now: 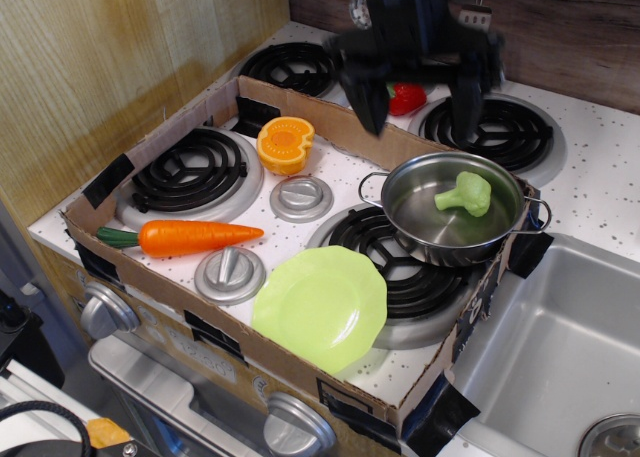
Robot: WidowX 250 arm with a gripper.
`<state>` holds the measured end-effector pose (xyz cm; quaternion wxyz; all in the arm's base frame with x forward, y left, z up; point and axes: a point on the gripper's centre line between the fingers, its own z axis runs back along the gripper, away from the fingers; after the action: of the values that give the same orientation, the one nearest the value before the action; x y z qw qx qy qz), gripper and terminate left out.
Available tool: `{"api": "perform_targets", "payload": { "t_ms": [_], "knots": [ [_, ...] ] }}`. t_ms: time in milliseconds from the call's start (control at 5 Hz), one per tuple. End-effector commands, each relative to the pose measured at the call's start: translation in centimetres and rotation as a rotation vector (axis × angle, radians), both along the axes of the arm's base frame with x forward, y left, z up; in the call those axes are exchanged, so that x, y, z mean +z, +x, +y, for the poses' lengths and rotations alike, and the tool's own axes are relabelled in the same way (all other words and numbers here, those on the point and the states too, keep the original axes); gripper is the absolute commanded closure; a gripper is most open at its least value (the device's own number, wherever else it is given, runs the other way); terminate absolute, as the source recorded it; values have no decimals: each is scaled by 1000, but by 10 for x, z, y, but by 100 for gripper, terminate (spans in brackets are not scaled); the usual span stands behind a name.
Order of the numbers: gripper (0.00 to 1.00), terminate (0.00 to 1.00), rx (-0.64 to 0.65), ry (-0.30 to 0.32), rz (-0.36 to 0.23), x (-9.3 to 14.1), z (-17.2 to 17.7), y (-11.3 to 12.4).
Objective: Take broccoli out of pan
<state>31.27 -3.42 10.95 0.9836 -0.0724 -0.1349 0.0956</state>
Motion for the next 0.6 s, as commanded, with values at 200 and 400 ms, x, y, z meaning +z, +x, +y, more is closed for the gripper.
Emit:
{"api": "perform_targets", "payload": {
  "t_ms": [200, 400],
  "knots": [
    [0, 0, 7, -9, -29, -28, -18, 18],
    [0, 0, -3, -34, -44, -41, -22, 24]
  ]
}}
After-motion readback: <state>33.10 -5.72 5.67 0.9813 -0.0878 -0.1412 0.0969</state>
